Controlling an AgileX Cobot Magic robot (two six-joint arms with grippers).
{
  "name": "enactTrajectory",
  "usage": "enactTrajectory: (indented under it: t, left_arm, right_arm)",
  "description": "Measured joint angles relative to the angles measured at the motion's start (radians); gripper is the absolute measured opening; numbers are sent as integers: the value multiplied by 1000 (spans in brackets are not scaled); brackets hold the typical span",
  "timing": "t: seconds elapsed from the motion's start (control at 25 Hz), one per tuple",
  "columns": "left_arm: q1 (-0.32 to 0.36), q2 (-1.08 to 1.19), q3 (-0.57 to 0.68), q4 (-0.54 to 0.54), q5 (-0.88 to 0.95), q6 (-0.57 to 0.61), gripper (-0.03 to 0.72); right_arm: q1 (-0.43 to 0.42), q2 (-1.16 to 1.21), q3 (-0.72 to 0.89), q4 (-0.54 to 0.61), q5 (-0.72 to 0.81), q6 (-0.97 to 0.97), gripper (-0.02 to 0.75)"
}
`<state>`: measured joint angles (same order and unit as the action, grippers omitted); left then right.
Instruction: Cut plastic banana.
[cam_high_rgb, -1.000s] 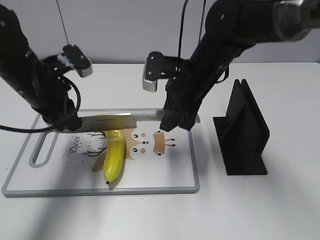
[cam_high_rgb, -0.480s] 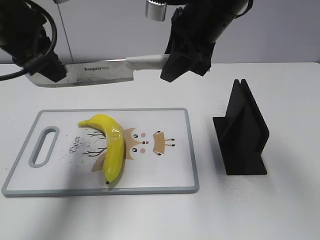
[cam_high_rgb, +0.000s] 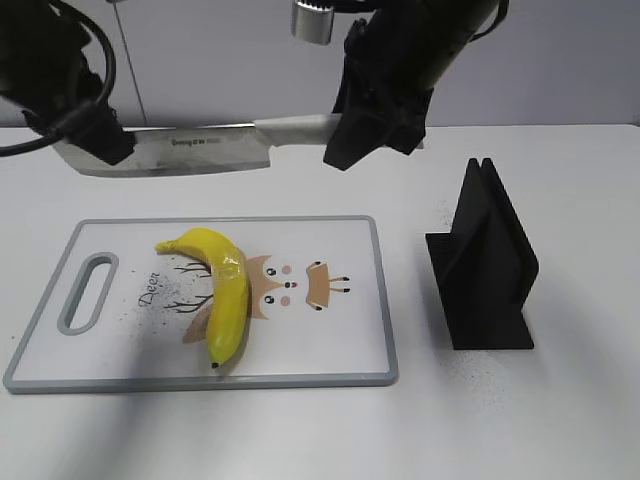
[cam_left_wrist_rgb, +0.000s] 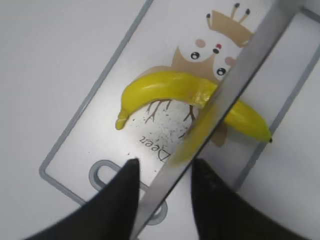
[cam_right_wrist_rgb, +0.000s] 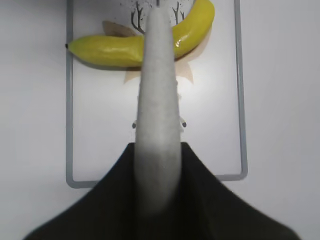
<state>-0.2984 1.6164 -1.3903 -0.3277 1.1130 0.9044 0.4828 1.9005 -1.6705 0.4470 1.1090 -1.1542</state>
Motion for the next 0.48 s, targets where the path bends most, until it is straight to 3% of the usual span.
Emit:
enactTrajectory:
  t: [0.12,0.16,0.36,0.48]
  left_arm:
    - [19,0,-1,7,-44,-79,563]
    - [24,0,-2,17,-54,-106,618]
    - [45,0,-22,100,-57,-295,662]
    - [72,0,-52,237,-10,-524,657]
  right_arm:
    - [-3,0,0,-23,7,14,161]
    - [-3,0,0,-25,7,16,161]
    - [-4,-1,0,-28,14,100,161]
    - [-4,-9,-1,-69,47,240,161]
